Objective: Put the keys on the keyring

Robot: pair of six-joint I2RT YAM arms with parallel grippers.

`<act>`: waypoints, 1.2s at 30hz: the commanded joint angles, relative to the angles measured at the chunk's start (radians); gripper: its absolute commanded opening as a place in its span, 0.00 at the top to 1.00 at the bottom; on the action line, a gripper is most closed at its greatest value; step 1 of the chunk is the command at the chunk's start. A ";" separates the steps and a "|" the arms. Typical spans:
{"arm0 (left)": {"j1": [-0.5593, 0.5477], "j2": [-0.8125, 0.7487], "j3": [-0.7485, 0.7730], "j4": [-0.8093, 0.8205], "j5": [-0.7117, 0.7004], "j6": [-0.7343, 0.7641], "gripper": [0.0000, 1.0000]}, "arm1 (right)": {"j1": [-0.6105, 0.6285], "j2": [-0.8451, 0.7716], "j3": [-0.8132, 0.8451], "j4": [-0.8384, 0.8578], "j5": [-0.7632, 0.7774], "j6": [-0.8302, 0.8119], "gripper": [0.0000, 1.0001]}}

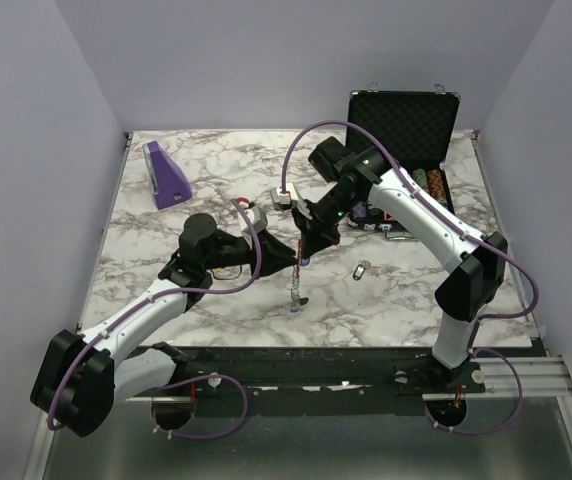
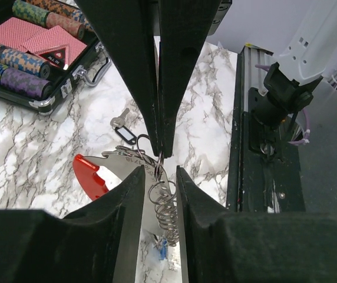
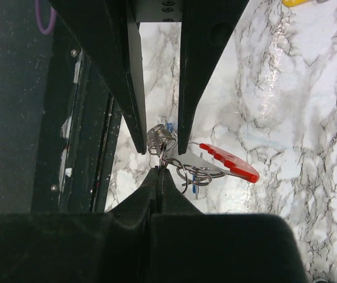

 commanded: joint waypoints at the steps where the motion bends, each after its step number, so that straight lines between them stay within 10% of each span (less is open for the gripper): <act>1: 0.005 0.013 0.028 0.060 0.050 -0.028 0.69 | 0.006 -0.005 0.000 -0.086 -0.036 -0.012 0.99; 11: 0.005 0.035 0.051 0.037 0.081 -0.028 0.99 | 0.007 -0.010 -0.004 -0.086 -0.044 -0.012 0.99; 17: 0.006 0.022 0.047 0.028 0.089 -0.027 1.00 | 0.007 -0.014 -0.008 -0.086 -0.052 -0.010 0.99; 25: 0.005 -0.093 -0.108 0.270 0.005 -0.158 1.00 | -0.023 -0.051 0.042 -0.086 -0.162 0.030 0.42; 36: 0.005 -0.100 -0.292 0.804 -0.147 -0.416 1.00 | -0.056 -0.106 -0.018 -0.034 -0.352 0.016 0.39</act>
